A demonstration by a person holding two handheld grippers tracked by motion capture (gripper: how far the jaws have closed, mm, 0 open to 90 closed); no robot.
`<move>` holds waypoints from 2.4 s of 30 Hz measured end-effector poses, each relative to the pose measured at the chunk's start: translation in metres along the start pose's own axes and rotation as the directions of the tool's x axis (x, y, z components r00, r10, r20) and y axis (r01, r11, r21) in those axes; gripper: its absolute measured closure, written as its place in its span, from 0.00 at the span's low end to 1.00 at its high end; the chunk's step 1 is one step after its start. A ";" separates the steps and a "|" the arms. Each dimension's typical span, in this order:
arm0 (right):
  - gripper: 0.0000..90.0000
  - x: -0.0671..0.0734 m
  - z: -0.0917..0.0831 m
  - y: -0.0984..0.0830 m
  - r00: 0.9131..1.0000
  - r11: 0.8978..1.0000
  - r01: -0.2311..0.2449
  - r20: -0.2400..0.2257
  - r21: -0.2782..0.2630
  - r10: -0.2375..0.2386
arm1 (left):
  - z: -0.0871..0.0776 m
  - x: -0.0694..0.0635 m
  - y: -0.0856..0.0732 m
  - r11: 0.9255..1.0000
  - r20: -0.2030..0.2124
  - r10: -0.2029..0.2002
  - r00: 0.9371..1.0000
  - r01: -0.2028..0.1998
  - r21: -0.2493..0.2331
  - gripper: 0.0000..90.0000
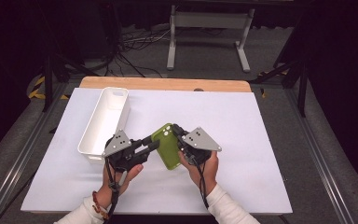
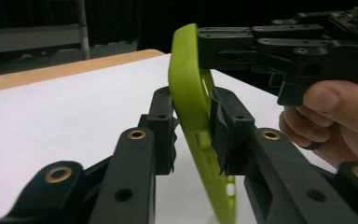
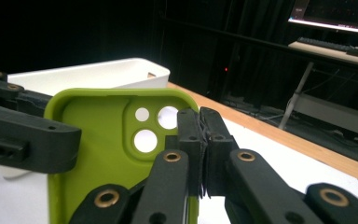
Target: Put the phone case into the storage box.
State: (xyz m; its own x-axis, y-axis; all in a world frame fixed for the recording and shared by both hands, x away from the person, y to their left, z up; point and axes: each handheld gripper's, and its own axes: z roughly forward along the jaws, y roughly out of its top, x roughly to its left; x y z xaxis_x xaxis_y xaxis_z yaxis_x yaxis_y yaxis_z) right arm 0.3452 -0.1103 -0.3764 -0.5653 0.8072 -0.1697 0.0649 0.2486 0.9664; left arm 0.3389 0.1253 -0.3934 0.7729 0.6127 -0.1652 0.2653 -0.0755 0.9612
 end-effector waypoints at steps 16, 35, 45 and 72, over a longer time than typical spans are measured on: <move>0.97 0.006 -0.010 0.003 1.000 0.999 0.023 -0.014 -0.036 -0.024 | -0.005 0.006 0.006 0.998 -0.031 0.064 0.997 -0.063 0.005 0.87; 0.79 0.002 -0.017 0.006 0.998 0.999 0.036 -0.055 -0.018 -0.037 | -0.008 0.009 0.015 0.989 -0.062 0.150 0.987 -0.151 0.002 0.87; 0.66 -0.010 -0.030 0.000 0.993 0.997 0.081 -0.086 -0.018 -0.082 | -0.011 0.012 0.017 0.987 -0.057 0.158 0.986 -0.158 -0.001 0.87; 0.29 -0.020 -0.050 -0.032 0.979 0.989 0.151 -0.139 0.003 -0.149 | -0.026 0.018 0.023 0.983 -0.060 0.175 0.983 -0.177 -0.038 0.87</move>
State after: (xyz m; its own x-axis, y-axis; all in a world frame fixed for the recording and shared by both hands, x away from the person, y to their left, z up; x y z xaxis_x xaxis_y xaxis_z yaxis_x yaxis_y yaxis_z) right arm 0.3133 -0.1611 -0.3941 -0.6771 0.6791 -0.2834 -0.0187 0.3691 0.9292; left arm 0.3435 0.1554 -0.3686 0.7716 0.6359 0.0185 0.1020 -0.1524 0.9830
